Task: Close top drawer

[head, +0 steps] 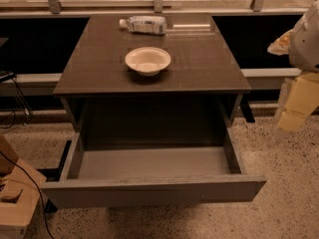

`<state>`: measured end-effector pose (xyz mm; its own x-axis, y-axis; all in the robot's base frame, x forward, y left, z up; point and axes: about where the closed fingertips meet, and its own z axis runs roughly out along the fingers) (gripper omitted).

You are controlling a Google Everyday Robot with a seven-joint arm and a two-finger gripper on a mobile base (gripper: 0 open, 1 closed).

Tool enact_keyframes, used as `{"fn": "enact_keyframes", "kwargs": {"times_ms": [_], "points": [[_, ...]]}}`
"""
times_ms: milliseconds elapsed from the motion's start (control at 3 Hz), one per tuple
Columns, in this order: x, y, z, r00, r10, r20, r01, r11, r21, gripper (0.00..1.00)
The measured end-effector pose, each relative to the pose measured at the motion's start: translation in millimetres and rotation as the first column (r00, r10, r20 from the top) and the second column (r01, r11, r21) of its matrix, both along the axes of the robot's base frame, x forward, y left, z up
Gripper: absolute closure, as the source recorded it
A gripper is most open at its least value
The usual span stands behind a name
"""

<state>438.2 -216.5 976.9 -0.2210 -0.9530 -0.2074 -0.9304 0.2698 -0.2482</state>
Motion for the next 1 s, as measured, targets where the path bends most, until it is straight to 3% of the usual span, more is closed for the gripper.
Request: {"fn": "enact_keyframes", "kwargs": {"times_ms": [333, 667, 1000], "points": [[0.0, 0.0, 0.0, 1.0000, 0.000, 0.000, 0.000, 1.000, 0.000, 0.00], [-4.5, 5.5, -7.3, 0.9998, 0.019, -0.009, -0.019, 1.000, 0.000, 0.17], [-16.2, 14.1, -26.6, 0.9991, 0.033, -0.026, -0.032, 0.999, 0.036, 0.40]]}}
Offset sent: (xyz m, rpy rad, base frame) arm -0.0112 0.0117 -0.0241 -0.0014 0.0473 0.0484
